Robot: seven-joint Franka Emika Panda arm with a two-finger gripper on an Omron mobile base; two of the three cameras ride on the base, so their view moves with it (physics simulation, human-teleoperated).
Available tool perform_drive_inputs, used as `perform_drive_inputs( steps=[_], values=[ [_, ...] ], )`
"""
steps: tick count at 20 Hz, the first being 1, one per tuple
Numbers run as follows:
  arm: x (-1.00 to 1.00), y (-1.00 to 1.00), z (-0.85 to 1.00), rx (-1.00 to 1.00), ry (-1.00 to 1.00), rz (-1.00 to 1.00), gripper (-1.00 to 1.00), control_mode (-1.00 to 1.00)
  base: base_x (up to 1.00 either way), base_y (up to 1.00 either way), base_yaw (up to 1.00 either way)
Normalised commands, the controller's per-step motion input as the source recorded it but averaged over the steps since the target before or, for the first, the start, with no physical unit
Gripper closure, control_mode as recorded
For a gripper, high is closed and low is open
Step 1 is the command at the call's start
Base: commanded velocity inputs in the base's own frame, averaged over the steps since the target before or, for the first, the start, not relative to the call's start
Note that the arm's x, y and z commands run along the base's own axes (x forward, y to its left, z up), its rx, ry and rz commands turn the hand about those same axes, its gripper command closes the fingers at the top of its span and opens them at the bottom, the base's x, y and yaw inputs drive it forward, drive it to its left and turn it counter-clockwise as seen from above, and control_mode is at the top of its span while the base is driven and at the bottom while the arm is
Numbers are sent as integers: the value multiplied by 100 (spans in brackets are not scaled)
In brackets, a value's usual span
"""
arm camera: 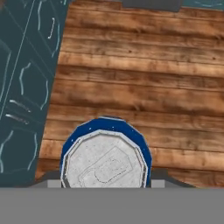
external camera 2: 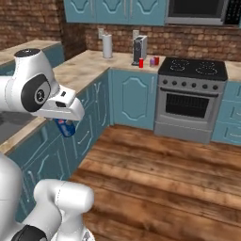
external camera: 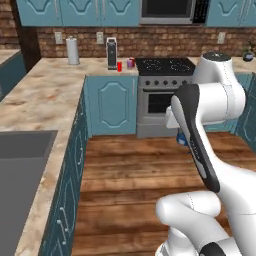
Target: Four empty soda cans are scattered around the kitchen. Gather all the cans and cluster them next to the stove for recycling.
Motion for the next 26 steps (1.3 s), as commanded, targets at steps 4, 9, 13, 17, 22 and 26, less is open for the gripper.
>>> perform_drive_inputs(
  steps=[4, 9, 13, 17, 22, 26],
  values=[
    [0, 0, 0, 0, 0, 0, 100, 100, 98, -36, 0],
    [0, 0, 0, 0, 0, 0, 100, 100, 96, -38, 0],
    [0, 0, 0, 0, 0, 0, 100, 100, 95, -38, 0],
    [0, 0, 0, 0, 0, 0, 100, 100, 91, -39, 0],
    [0, 0, 0, 0, 0, 0, 100, 100, 84, -39, 0],
    [0, 0, 0, 0, 0, 0, 100, 100, 67, -43, 0]
  ],
)
